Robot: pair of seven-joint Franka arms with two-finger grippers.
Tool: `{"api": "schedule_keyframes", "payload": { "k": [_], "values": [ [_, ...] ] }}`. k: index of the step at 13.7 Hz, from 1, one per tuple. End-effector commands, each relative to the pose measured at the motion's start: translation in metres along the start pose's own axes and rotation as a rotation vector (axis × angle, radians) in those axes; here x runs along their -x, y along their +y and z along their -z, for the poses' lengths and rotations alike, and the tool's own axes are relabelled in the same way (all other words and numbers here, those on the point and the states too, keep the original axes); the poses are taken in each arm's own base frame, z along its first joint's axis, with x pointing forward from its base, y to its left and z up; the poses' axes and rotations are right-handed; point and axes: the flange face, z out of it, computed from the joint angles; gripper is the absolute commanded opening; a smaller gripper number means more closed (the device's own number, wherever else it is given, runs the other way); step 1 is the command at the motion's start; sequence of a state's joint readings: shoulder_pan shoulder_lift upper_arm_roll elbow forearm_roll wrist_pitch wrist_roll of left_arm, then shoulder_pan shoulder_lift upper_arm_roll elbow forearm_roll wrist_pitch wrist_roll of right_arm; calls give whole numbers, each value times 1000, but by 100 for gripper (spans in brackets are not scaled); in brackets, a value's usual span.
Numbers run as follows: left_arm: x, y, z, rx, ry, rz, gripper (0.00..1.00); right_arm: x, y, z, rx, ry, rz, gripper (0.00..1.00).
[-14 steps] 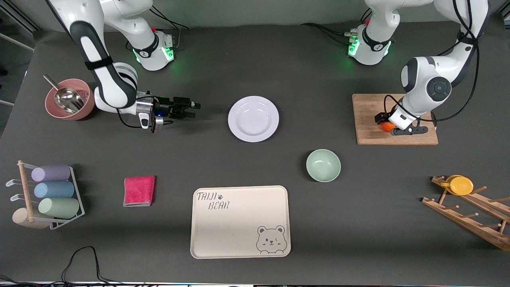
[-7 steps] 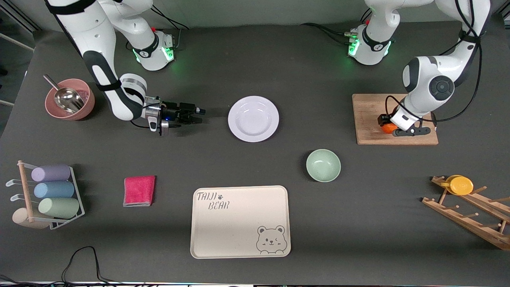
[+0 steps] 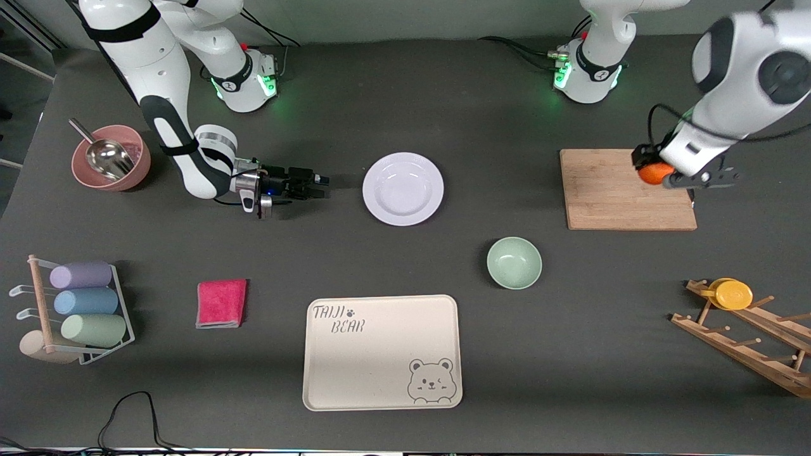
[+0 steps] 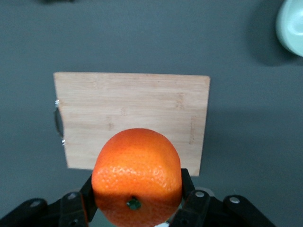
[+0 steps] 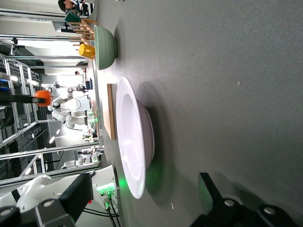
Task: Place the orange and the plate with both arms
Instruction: 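Lift the orange with the left gripper and carry it over the white plate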
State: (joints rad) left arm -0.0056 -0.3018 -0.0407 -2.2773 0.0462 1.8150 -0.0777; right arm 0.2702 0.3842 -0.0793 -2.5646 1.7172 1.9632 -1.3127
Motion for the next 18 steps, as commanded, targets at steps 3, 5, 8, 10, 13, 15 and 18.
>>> {"api": "schedule_keyframes", "payload": {
  "k": [3,5,8,10,13,15,18],
  "values": [
    [2,43,116,95,-8,-21,0,-1,7,-4,-4,14,-3,74],
    [2,99,123,107,3,30,0,0,10,-5,-1,11,-2,56],
    [-9,236,114,106,-10,142,0,-2,11,-4,-1,13,-1,46],
    [-17,320,90,144,-35,224,0,-3,11,-4,0,13,3,37],
    [-10,435,22,124,-5,290,0,-2,12,-3,4,10,3,35],
    [-4,484,-19,85,-7,307,0,-3,15,-3,6,7,3,35],
    [13,532,-67,104,12,317,0,-3,17,-3,8,7,0,35]
  ]
}}
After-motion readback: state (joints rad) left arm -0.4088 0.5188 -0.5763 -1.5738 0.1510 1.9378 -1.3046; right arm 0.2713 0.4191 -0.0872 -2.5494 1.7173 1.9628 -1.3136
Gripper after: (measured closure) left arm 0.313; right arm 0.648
